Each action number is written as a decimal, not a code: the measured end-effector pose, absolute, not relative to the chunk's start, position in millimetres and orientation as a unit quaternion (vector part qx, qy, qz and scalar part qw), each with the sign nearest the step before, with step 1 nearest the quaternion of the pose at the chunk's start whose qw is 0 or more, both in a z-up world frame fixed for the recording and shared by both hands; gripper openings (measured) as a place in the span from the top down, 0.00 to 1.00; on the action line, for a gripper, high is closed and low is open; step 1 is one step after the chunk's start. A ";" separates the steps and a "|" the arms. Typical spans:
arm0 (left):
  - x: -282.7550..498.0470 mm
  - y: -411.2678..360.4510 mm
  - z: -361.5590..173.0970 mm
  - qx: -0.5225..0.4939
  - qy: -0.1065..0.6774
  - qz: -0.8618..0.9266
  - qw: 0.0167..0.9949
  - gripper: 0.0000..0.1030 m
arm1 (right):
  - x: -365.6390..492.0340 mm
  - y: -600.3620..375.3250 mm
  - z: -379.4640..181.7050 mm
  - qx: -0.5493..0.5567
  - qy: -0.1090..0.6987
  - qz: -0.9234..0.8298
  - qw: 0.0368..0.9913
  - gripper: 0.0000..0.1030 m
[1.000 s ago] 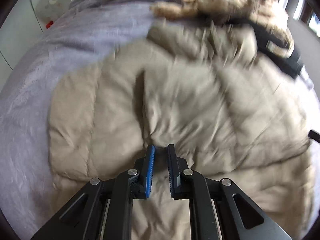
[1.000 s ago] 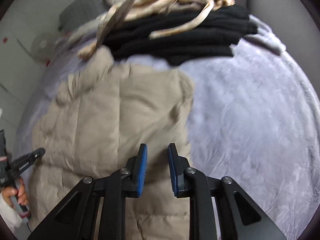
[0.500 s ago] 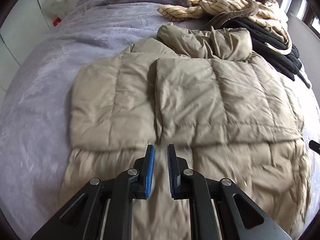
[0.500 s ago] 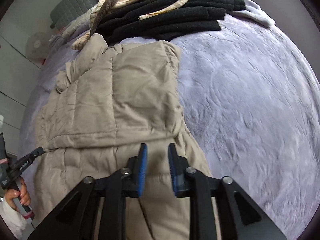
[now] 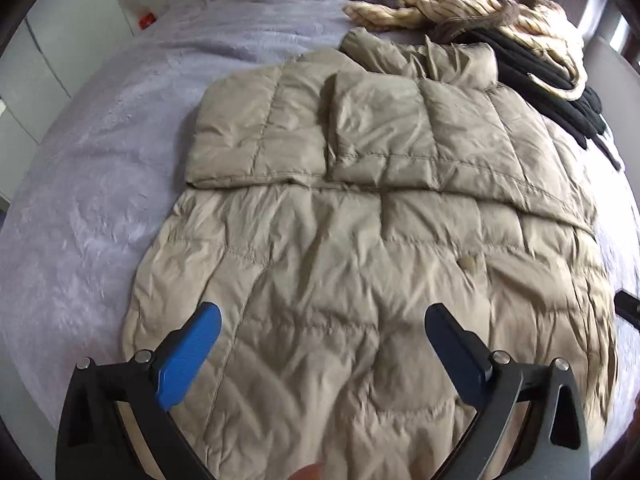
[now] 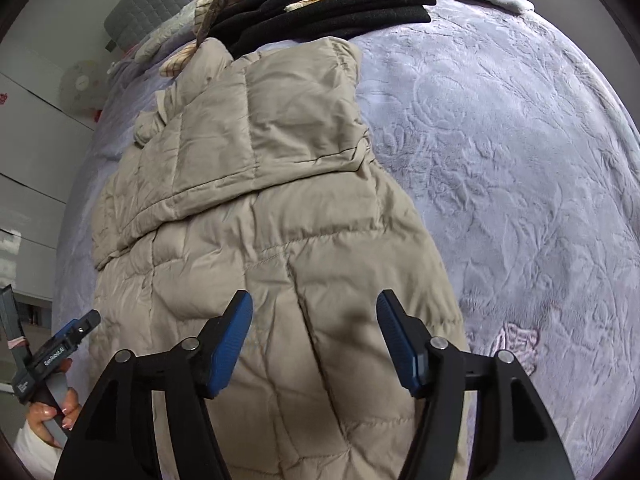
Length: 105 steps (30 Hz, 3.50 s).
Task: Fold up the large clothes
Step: 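Release the jacket with the left tool and lift both tools away, then reach both tools to the jacket hem, then grasp the hem with both tools and fold it up toward the collar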
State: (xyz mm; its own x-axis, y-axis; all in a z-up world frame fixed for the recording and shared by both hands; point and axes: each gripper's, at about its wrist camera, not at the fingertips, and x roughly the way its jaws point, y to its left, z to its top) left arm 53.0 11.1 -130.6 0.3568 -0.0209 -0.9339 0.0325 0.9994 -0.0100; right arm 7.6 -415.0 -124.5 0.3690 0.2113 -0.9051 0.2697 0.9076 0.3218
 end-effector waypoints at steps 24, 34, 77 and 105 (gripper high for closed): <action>-27.8 49.5 -86.3 0.030 0.578 -0.054 0.813 0.01 | -77.7 -347.7 -52.8 0.251 0.518 -0.027 0.817 0.14; -59.1 69.0 -68.2 0.037 0.588 -0.076 0.804 0.01 | -117.4 -324.7 -32.2 0.272 0.527 -0.053 0.803 0.14; -72.5 151.2 -188.9 -0.276 0.663 -0.098 0.689 0.76 | -166.9 -402.5 -179.1 0.597 0.499 -0.087 0.622 0.19; 32.8 150.9 15.1 -0.319 0.463 -0.127 0.817 0.90 | 11.2 -431.3 21.1 0.408 0.435 0.085 0.798 0.94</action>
State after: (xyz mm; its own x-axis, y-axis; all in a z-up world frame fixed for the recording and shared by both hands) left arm 32.8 150.9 15.1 0.5392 -0.5028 -0.6756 -0.0875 0.7644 -0.6387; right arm 11.2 -431.3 21.1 0.6076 0.4899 -0.6252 0.2201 0.6524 0.7252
